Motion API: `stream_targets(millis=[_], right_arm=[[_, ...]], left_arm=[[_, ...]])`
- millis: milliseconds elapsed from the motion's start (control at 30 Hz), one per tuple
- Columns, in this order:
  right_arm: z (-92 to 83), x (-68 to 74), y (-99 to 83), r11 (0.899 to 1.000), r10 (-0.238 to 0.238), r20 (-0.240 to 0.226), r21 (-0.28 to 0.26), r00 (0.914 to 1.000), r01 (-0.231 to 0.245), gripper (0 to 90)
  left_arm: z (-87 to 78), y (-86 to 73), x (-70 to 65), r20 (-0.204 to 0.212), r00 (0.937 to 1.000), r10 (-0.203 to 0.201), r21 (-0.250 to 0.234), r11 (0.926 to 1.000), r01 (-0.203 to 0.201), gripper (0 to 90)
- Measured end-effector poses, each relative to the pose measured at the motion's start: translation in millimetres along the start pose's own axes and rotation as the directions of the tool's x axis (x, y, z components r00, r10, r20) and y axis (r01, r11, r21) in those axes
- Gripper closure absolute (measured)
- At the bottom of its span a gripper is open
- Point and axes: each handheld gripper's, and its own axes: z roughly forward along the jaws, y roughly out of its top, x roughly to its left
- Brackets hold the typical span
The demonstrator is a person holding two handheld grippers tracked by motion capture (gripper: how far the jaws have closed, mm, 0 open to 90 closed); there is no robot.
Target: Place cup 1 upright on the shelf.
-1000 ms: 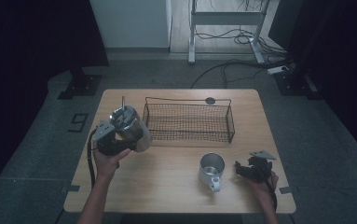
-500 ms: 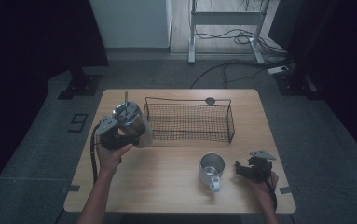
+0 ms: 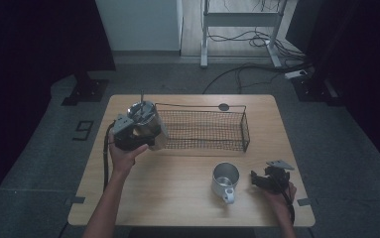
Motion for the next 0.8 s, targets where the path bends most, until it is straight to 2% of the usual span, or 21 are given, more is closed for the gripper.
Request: stream_targets(millis=[800], right_arm=[[-0.9,0.2,-0.6,1.000,0.014,0.016,0.000,0.9998,-0.014,13.1]], left_arm=[[21.3,14.6,-3.2,-0.001,0.9999,0.014,0.005,0.9999,-0.014,4.0]])
